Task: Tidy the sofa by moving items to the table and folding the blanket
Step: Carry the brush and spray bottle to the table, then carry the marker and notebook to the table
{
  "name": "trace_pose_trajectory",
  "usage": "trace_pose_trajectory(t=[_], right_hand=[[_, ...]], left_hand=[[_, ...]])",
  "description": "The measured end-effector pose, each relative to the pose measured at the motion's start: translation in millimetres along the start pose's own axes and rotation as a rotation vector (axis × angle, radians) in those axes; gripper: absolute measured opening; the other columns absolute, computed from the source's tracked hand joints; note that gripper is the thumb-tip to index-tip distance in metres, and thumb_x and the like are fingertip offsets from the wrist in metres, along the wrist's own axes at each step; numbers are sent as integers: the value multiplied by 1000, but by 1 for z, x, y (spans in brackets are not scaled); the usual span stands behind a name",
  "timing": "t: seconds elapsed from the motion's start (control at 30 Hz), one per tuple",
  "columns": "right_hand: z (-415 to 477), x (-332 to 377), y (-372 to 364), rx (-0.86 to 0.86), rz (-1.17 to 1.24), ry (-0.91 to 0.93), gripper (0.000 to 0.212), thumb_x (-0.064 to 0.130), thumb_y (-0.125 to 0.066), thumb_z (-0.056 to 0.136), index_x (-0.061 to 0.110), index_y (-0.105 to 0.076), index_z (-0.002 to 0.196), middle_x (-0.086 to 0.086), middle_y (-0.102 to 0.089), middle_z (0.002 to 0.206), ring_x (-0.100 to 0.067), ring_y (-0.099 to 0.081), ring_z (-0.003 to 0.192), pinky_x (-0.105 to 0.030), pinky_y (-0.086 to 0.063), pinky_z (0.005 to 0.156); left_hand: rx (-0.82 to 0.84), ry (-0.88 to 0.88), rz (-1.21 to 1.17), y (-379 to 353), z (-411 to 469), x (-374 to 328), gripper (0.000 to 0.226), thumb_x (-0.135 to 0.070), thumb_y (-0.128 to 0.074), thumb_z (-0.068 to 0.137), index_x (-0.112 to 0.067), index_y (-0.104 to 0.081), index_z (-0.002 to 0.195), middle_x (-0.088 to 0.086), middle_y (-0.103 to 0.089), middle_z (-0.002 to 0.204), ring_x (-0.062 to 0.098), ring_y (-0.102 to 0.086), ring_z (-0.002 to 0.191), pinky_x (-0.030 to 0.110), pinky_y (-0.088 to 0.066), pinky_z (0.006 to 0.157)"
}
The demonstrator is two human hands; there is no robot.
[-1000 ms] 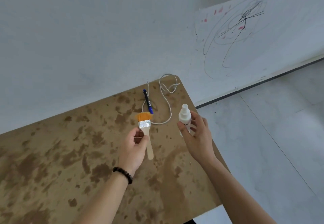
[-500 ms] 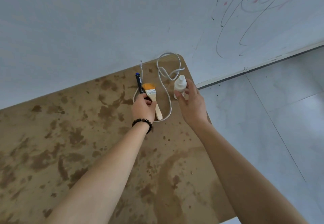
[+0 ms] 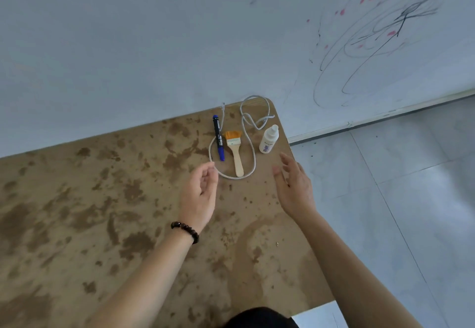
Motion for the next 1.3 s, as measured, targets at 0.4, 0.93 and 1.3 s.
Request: trace_pose_trajectory(t=[0.4, 0.93, 1.3], right_hand=[[-207, 77, 35, 234, 357, 317, 20, 29, -59, 96, 33, -66, 114, 17, -70, 108, -2, -65, 101, -11, -49, 80], [-569, 158, -198, 1269, 136, 829, 32, 27, -61, 95, 37, -54, 124, 26, -62, 112, -2, -62, 105, -13, -49, 83], [-903, 115, -325, 1649, -189, 1204, 55, 44, -60, 90, 40, -41, 141, 24, -55, 128, 0, -58, 114, -21, -50, 89]], left_hand=[[-527, 77, -316, 164, -276, -6, 25, -30, -58, 89, -32, -61, 114, -14, -69, 106, 0, -63, 102, 19, -52, 87], [-1650, 511, -277, 222, -777, 125, 28, -36, -64, 89, -35, -58, 116, -8, -68, 105, 17, -65, 103, 49, -53, 88], [-2080, 698, -462, 220, -1041, 241, 30, -15, -63, 92, -33, -57, 116, -8, -66, 109, 1, -62, 98, 12, -51, 78]])
Point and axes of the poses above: each hand's wrist, its own z-axis towards the middle knuckle, its own y-axis out of the back of the hand, x = y × z, the point moved 10 cm from there along z, towards the middle knuckle
